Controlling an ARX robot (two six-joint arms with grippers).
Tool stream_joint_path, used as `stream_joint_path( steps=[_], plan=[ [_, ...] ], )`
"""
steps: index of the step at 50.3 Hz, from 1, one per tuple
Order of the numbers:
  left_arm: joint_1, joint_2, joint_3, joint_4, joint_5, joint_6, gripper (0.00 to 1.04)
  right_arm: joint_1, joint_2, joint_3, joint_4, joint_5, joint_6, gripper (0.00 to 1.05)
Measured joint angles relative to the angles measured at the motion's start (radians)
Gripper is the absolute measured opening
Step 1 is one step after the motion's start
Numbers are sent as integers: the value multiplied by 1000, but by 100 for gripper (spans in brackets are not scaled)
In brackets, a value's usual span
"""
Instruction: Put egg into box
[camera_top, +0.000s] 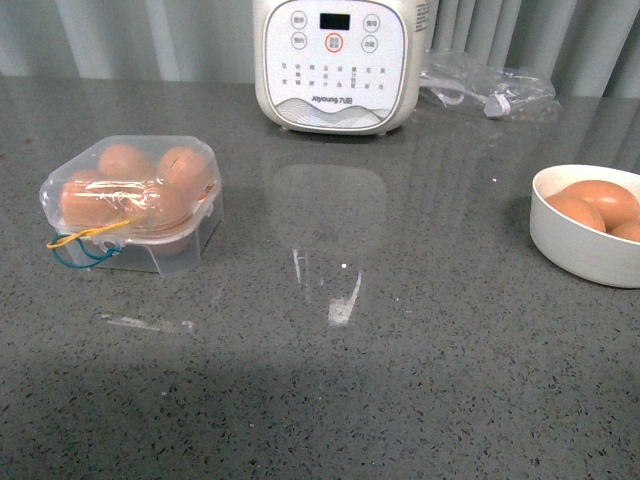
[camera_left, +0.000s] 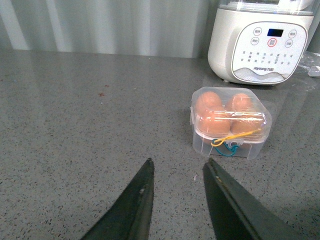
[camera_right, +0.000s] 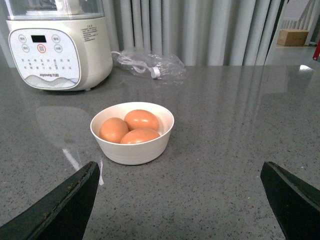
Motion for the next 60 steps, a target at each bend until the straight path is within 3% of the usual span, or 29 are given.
stream_joint_path(
  steps=[20,60],
  plan=[
    [0,0,0,0,0,1,100,0,0,0,0,0,0,98],
    [0,0,0,0,0,0,98,0,0,0,0,0,0,98]
  ],
)
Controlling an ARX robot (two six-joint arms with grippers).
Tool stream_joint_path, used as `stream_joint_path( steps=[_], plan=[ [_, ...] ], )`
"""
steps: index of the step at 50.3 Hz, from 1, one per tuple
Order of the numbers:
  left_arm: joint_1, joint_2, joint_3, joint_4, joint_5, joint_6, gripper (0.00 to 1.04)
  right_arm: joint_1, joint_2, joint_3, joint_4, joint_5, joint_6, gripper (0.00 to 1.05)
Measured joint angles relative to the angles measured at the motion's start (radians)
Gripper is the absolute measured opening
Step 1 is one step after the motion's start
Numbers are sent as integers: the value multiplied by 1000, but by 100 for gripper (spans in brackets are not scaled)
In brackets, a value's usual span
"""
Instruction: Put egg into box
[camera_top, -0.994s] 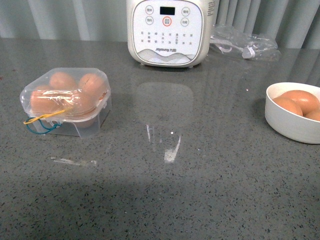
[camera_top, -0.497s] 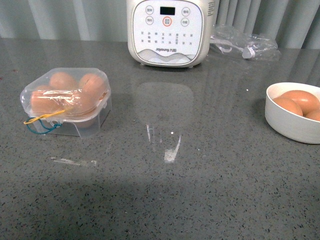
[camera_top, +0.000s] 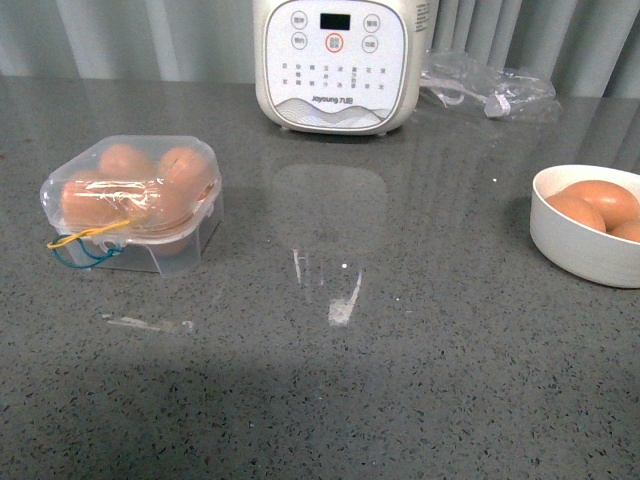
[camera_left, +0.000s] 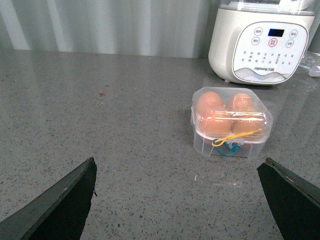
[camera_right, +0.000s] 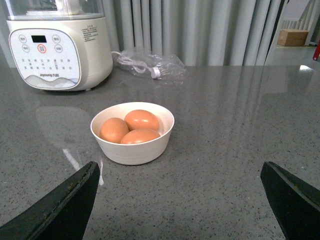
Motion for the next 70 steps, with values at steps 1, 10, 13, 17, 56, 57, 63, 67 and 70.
stream_joint_path(
  steps=[1,10,13,17,56,57,63,67,70],
  plan=[
    [0,0,0,0,0,0,98,0,0,0,0,0,0,98],
    [0,0,0,0,0,0,98,0,0,0,0,0,0,98],
    [0,0,0,0,0,0,98,0,0,0,0,0,0,98],
    [0,0,0,0,0,0,98,0,0,0,0,0,0,98],
    [0,0,0,0,0,0,98,0,0,0,0,0,0,98],
    [0,0,0,0,0,0,98,0,0,0,0,0,0,98],
    [0,0,0,0,0,0,98,0,0,0,0,0,0,98],
    [0,0,0,0,0,0,98,0,0,0,0,0,0,98],
    [0,0,0,0,0,0,98,0,0,0,0,0,0,98]
  ],
)
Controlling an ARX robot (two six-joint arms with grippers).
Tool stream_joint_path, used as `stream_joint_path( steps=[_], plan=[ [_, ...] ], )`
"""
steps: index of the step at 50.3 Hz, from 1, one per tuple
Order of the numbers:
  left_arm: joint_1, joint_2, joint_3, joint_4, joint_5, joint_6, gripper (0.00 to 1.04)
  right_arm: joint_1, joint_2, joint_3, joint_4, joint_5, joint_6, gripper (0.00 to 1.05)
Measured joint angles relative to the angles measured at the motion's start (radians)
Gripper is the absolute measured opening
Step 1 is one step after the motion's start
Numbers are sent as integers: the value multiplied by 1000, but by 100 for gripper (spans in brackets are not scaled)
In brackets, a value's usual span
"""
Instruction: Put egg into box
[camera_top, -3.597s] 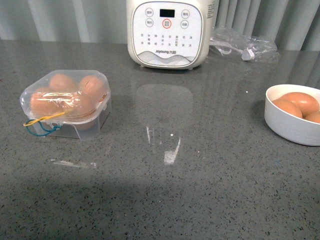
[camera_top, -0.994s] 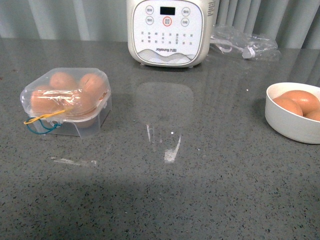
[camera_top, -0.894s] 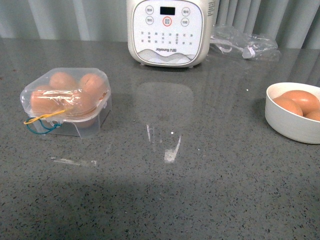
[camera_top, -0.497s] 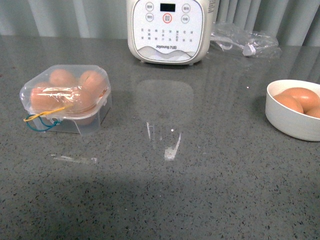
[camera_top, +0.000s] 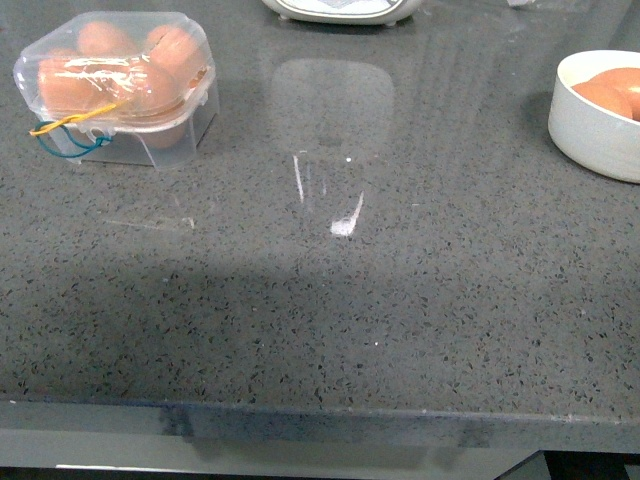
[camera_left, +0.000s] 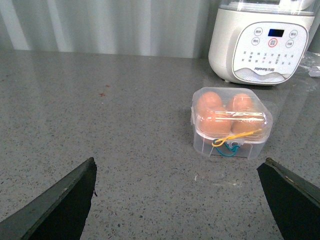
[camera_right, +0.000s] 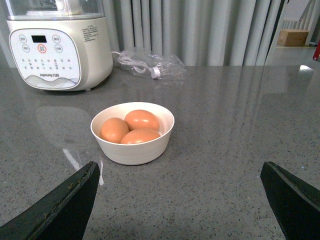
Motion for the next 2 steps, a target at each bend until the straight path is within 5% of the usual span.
stream_joint_path(
  steps=[2],
  plan=[
    [0,0,0,0,0,0,98,0,0,0,0,0,0,98]
  ],
)
